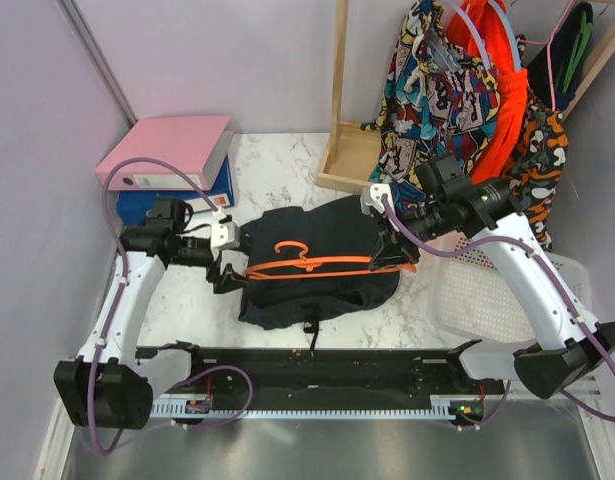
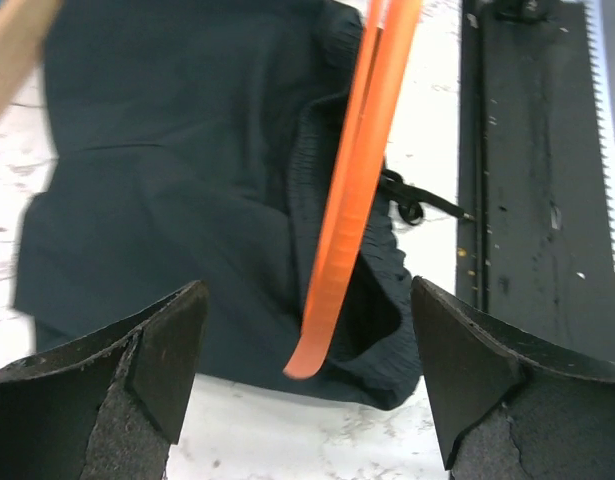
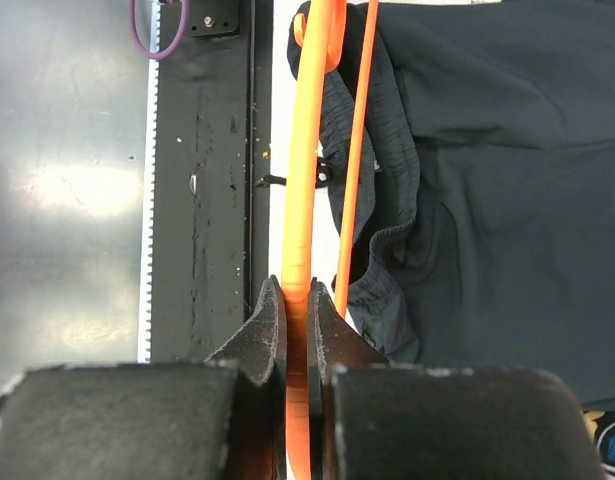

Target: Place the shorts on the hanger

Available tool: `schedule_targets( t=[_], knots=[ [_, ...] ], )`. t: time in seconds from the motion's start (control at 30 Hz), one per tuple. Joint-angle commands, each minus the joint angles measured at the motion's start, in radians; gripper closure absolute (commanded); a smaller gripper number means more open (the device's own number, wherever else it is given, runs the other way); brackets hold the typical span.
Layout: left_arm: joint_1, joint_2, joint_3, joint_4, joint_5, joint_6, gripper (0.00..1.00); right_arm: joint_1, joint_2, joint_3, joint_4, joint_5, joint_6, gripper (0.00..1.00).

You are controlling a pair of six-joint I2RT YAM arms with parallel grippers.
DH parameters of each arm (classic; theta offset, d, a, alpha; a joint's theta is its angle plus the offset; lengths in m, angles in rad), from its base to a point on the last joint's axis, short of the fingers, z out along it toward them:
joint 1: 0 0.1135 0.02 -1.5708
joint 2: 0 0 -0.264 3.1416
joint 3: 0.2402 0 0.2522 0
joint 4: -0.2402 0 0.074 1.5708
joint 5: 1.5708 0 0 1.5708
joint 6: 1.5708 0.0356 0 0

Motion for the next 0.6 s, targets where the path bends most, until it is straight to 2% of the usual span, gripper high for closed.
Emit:
schedule_targets(
  t=[0.0,0.03,0.13,0.17,0.23,0.27,0.33,0.37,0.43,0.47,0.57],
  knots=[
    [-0.023,-0.03,-0.067,0.029,-0.011,0.075,0.15,0.04,-0.022,0.047,0.05,-0.007,-0.016,1.0],
    [-0.028,-0.03,-0.074,0.034,-0.011,0.075,0.17,0.047,-0.024,0.045,0.062,0.009,-0.018,1.0],
    [-0.051,-0.033,-0.095,0.034,-0.013,0.069,0.37,0.064,-0.028,0.038,0.079,0.024,-0.015,1.0],
    [-0.057,-0.035,-0.098,0.035,-0.013,0.067,0.49,0.066,-0.027,0.039,0.082,0.024,-0.015,1.0],
    [-0.069,-0.04,-0.1,0.041,-0.005,0.046,0.65,0.073,-0.027,0.036,0.096,0.026,-0.01,1.0],
    [-0.074,-0.041,-0.097,0.045,0.003,0.034,0.87,0.075,-0.025,0.032,0.102,0.026,-0.01,0.97],
    [-0.086,-0.044,-0.088,0.058,0.006,-0.041,0.98,0.078,-0.031,0.009,0.138,0.029,-0.01,0.78],
    [-0.091,-0.053,-0.085,0.075,0.009,-0.069,0.98,0.083,-0.033,-0.004,0.155,0.05,-0.007,0.58],
    [-0.102,-0.063,-0.078,0.084,0.012,-0.136,0.98,0.103,-0.044,-0.034,0.219,0.09,-0.002,0.4],
    [-0.105,-0.063,-0.078,0.087,0.013,-0.157,0.98,0.112,-0.048,-0.043,0.253,0.11,0.02,0.24],
    [-0.121,-0.069,-0.065,0.091,0.004,-0.187,0.98,0.15,-0.044,-0.053,0.332,0.159,0.033,0.13]
  ],
)
